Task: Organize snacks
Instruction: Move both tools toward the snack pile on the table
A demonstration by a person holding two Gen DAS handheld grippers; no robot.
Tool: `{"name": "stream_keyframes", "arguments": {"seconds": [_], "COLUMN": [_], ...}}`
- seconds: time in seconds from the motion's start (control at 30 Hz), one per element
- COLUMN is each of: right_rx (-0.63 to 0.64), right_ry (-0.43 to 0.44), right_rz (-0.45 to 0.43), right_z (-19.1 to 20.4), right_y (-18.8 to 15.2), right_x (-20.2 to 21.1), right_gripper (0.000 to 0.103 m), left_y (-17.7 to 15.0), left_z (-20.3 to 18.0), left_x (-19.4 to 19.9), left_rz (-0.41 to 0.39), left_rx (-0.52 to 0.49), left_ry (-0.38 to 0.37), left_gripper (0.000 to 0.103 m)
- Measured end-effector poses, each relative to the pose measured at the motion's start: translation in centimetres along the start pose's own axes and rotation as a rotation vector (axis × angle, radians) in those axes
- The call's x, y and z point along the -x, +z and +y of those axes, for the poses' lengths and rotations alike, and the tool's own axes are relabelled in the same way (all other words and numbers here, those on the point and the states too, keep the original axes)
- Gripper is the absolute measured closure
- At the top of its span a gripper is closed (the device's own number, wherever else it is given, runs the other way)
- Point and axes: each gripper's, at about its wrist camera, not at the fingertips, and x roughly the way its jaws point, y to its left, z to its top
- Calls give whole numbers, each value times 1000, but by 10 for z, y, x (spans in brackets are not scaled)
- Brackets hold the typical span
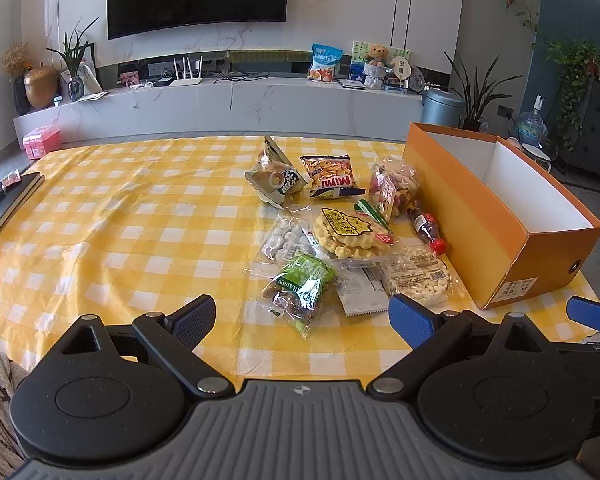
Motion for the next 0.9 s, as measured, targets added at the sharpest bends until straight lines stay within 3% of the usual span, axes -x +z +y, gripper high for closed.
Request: {"name": "stream_keyframes", "arguments": {"seconds": [0.9], "right_rx": [47], "right_ry": [56], "right_rz": [38], "right_z": [9], "right_y": [-6], "right_x": [-27], "right_gripper": [3], "left_y": [-7], "left_z": [6], "left_x": [-24], "left_rz": [54], "left_rx": [2], "left_ry": [31], "left_gripper": [0]}}
